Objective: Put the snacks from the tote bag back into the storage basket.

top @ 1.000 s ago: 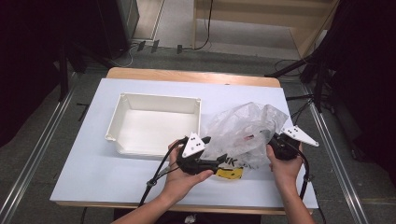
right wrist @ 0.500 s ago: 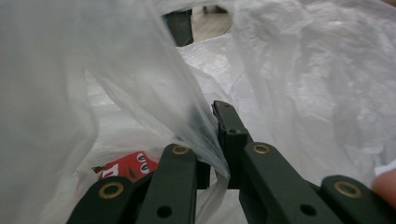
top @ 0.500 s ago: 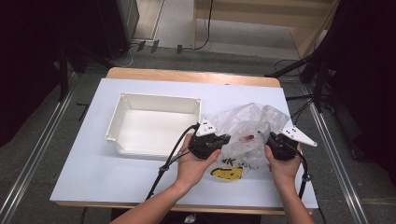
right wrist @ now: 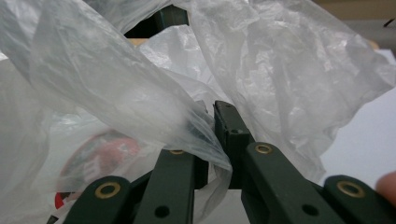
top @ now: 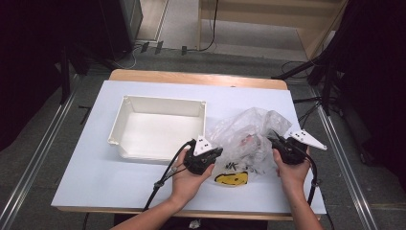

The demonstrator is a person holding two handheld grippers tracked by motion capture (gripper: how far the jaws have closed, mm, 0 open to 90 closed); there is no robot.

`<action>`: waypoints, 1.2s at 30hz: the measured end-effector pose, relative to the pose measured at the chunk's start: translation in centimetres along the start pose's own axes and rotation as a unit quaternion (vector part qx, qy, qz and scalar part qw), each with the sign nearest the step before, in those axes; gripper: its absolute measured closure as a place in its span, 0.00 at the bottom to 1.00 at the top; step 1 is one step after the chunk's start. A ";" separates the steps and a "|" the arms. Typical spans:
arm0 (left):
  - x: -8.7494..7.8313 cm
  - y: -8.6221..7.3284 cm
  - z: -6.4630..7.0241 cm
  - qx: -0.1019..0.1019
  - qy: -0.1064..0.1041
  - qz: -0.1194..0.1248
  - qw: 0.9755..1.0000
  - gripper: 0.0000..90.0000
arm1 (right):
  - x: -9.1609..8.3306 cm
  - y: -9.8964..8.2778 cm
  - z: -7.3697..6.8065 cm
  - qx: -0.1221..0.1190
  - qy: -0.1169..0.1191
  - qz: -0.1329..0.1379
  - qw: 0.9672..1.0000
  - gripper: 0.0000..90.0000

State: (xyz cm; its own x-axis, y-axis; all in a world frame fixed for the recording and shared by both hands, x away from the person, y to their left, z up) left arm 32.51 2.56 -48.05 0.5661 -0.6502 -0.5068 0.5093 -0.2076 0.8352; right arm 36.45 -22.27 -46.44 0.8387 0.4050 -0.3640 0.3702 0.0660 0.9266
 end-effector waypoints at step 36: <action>0.1 -2.4 -0.9 -0.005 -0.007 -0.030 1.000 1.00 | -2.5 -2.3 -0.4 0.010 -0.023 -0.043 0.999 0.77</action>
State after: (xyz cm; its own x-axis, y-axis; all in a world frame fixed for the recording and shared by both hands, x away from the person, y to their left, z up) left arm 31.88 3.66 -50.29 0.5259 -0.6465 -0.5527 0.5480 -0.2393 0.8015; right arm 33.35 -23.02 -47.61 0.8209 0.3556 -0.4469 0.4496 0.0802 0.8896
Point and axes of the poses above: each handheld gripper's, and its own axes: x roughly forward along the jaws, y roughly out of its top, z roughly to its right, the point moved 5 cm from there along x, roughly forward along the jaws, and after that the axes turned 7 degrees about -x, right-handed, at the moved point
